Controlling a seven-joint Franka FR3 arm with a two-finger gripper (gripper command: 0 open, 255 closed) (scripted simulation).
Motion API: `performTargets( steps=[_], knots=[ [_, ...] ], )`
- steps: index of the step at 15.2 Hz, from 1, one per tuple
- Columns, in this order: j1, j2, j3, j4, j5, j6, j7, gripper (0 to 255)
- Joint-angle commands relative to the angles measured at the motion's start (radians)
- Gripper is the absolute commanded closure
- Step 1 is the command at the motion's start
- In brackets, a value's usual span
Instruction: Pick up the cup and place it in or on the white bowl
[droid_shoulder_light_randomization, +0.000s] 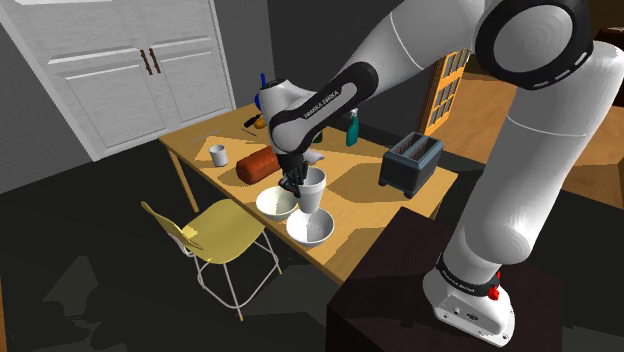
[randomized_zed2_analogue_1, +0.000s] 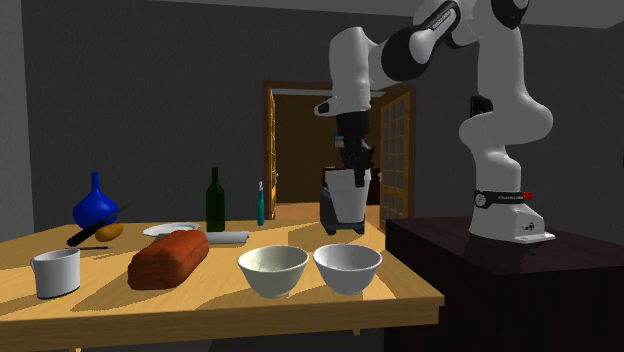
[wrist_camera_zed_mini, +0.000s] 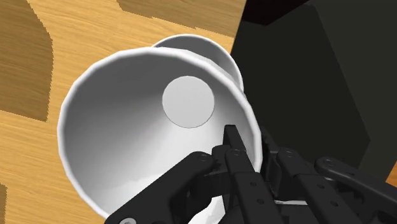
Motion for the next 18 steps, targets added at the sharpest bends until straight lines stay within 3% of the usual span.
performTargets(
  steps=[1,18],
  knots=[
    [0.000,0.013,-0.001,-0.013,-0.003,0.027,0.003,255],
    [0.004,0.168,-0.009,-0.060,-0.045,0.225,0.039,255]
  ],
)
